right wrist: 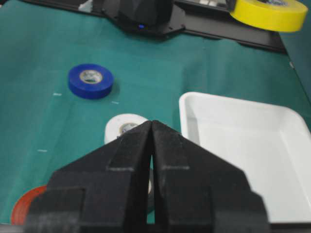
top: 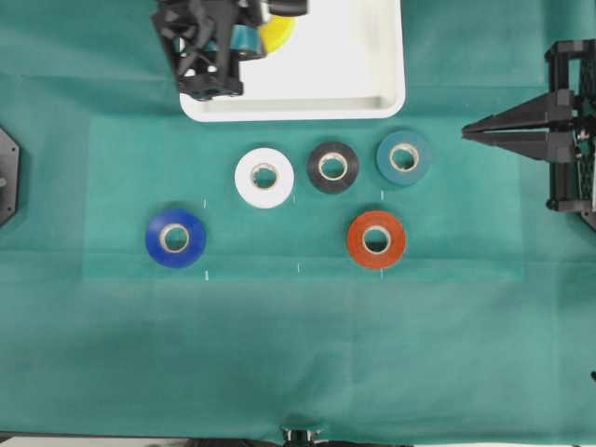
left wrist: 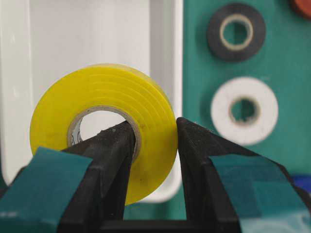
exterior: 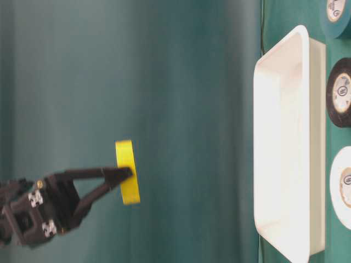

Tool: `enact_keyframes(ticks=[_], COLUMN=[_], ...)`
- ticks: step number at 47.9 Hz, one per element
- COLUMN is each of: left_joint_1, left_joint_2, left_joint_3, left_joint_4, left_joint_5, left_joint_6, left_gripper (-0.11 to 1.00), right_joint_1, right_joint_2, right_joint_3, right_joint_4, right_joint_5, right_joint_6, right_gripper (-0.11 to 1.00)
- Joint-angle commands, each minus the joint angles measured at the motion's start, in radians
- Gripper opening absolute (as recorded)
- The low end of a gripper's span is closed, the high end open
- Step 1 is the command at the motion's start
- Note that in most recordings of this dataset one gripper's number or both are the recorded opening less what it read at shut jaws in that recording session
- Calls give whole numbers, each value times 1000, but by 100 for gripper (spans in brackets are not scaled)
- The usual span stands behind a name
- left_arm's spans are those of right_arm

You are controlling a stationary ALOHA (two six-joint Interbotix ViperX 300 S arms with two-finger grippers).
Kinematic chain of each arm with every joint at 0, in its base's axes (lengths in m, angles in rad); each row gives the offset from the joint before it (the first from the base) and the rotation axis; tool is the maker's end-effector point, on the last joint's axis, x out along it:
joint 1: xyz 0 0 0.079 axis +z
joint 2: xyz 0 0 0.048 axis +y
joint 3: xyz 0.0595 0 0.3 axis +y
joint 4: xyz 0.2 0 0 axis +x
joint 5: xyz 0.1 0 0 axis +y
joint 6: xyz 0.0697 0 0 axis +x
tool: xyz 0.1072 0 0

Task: Pick up the tape from a random location and place it into the white case.
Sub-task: 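Carry the yellow roll forward over the white tray, then lower the yellow roll into the white tray with the left gripper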

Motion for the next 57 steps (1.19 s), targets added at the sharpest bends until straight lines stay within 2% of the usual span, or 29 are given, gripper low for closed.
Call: enact_keyframes(ticks=[1,14,57], left_joint_1=[2,3,2], left_joint_2=[21,98,95], left_joint_3=[-78,-181,-166], left_joint_4=[0,-2,-2], left_joint_5=[-11,-5,12], left_joint_6=[15,66,63], left_gripper=[23,23,23], right_joint_1=[-2,-2,-2], right_joint_2=[6,8,8], right_joint_3=[-28,-28,-28], right_joint_4=[-2,-2,-2], right_joint_5=[-8,-9,-12], right_joint_6=[-2,0,0], right_gripper=[0,0,0])
